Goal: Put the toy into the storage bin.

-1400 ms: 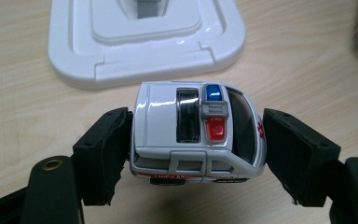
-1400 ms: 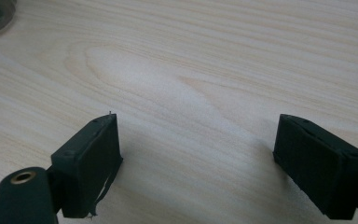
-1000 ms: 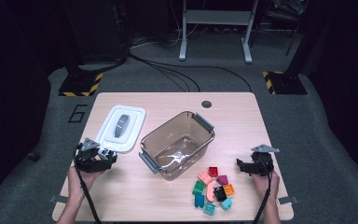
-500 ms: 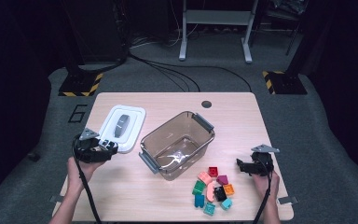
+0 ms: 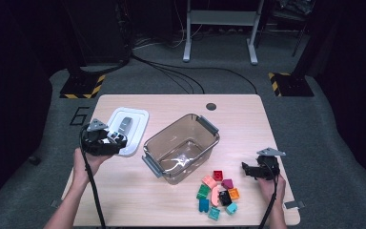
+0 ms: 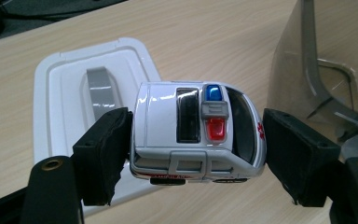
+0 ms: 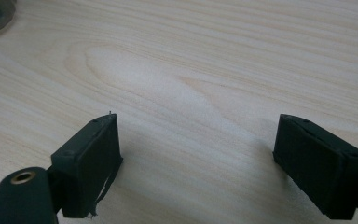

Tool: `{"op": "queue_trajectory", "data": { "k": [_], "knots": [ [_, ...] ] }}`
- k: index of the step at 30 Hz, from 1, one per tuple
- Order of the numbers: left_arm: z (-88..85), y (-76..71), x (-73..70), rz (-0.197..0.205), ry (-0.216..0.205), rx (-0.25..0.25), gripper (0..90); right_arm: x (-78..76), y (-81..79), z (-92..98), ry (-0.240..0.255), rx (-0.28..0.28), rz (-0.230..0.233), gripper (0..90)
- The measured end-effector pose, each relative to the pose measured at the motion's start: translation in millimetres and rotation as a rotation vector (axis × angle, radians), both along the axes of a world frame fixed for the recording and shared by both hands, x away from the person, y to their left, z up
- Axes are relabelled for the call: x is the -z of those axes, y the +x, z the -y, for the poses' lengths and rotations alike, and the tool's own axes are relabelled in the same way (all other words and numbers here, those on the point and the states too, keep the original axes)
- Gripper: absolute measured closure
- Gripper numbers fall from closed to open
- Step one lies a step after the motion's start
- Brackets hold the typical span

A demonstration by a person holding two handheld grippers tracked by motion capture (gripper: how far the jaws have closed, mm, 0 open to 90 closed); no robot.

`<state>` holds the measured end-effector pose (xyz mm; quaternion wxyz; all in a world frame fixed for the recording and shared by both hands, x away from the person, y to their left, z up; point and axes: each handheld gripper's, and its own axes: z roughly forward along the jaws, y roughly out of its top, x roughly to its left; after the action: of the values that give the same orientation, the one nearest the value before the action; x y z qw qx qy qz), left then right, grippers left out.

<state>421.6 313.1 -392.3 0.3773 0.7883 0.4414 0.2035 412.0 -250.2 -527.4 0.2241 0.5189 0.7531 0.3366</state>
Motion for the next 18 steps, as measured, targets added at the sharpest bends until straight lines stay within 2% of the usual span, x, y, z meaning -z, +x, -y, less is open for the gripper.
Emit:
{"op": "queue_trajectory", "data": {
  "k": [8,11,18],
  "knots": [
    [18.8,4.1,-16.0,0.019,0.016,0.056,25.6,0.0,0.0,-0.1,0.001,0.001,0.0,13.6],
    [26.2,5.7,-20.5,0.024,0.01,0.078,25.6,0.0,0.0,0.0,0.001,0.001,0.0,13.6],
    [47.7,7.2,-27.5,0.02,0.028,0.147,25.5,0.0,0.0,0.0,0.001,0.001,0.0,13.6]
  ]
}}
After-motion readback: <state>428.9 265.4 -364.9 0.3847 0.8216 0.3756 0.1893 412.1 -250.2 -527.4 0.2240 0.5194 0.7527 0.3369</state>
